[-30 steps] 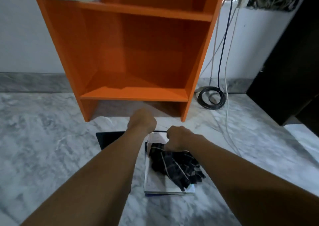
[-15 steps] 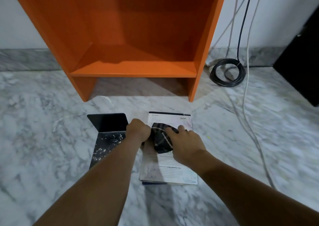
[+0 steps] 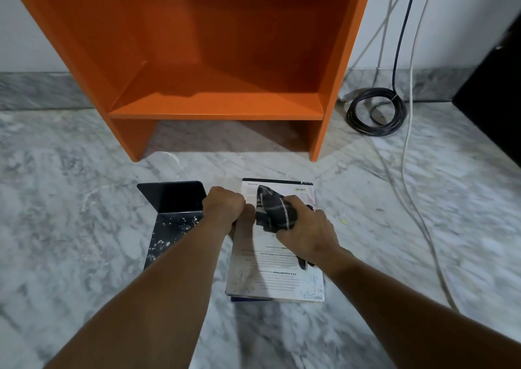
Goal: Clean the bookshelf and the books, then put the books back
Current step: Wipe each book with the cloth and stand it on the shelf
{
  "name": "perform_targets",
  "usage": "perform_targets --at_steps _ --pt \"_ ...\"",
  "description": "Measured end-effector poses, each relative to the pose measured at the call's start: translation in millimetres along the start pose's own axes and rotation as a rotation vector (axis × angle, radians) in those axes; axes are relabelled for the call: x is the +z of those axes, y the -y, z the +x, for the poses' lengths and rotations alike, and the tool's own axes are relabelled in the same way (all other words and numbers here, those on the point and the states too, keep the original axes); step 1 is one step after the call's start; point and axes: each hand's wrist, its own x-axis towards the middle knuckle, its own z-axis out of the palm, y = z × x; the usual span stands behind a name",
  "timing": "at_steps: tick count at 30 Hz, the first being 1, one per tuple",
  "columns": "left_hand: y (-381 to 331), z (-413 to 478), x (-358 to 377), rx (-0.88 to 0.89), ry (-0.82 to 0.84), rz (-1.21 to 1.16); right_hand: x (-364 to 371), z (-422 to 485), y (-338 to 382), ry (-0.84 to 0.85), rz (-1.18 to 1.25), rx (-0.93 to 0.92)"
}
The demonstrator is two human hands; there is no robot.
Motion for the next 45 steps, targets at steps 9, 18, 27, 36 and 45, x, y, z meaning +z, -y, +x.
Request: perform_targets --at_steps 9,18,27,36,45 --pt "-7 -23 -5 -0.028 -0.053 -0.133 7 -13 -5 -0.17 0.162 0.016" --pt "-12 -44 -25 0.067 0.293 -0.387 -12 -30 -15 -0.186 0.239 -0.162" --pt "-49 -94 -60 0.343 0.013 -0.379 -100 -47 25 -0.588 0.168 -0.321" --pt "-80 -126 -99 0.563 -0.134 -0.405 -125 -70 38 -0.522 -0.297 -0.614" --pt "-84 -142 -123 0.605 -0.162 -0.351 -156 -77 70 -0.761 -0.11 -0.481"
